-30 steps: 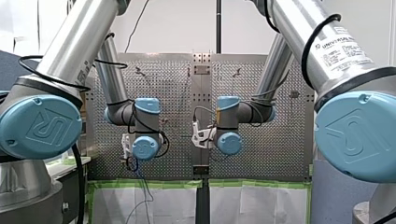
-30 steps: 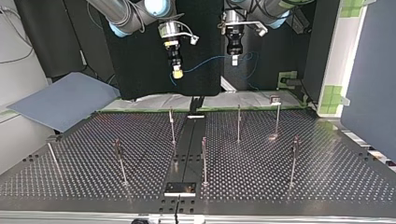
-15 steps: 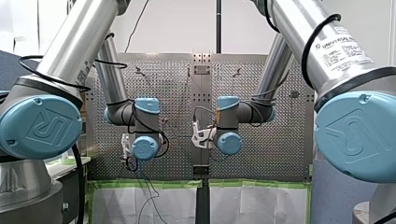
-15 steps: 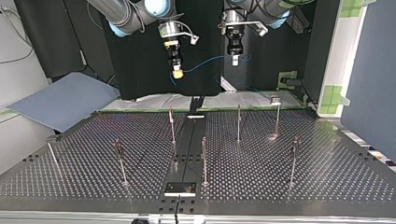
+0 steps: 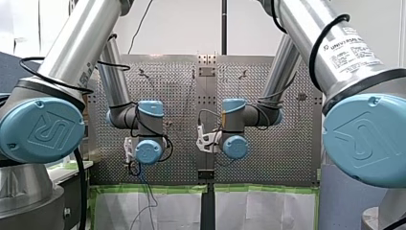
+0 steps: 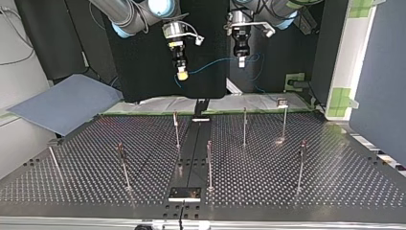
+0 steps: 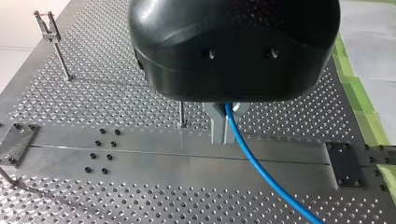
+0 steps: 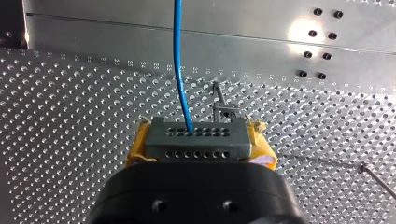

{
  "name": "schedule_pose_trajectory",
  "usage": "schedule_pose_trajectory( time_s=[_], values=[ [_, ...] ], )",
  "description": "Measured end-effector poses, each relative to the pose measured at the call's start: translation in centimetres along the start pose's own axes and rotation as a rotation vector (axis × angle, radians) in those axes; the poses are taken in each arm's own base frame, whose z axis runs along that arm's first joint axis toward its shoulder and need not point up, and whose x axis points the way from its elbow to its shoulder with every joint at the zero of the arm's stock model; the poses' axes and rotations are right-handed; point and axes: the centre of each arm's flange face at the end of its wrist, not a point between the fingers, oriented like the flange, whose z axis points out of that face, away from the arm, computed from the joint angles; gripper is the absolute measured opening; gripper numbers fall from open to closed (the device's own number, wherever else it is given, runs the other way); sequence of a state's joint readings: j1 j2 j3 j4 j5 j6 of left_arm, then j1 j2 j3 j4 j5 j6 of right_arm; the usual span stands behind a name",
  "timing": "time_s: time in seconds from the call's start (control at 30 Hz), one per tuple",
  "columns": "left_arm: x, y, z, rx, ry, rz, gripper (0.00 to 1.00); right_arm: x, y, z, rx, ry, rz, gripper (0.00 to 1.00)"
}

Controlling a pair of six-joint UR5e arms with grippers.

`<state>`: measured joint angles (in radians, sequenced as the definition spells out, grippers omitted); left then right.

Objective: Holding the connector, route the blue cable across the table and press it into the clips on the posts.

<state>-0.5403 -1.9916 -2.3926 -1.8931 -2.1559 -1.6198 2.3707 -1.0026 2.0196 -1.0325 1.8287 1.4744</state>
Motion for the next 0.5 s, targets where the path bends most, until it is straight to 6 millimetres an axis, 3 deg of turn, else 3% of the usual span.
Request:
schedule_pose_trajectory(
  time_s=[0.3,0.5],
  values=[
    [0.2,0.2,0.0,-0.007,0.005,0.007,0.0,0.0,0.0,0.1,0.0,-0.001,0.001,0.0],
    [1.3,1.6,0.7,-0.053,0.045,0.058,0.0,-1.6,1.5,2.0,-0.028,-0.045,0.033,0.0]
  ],
)
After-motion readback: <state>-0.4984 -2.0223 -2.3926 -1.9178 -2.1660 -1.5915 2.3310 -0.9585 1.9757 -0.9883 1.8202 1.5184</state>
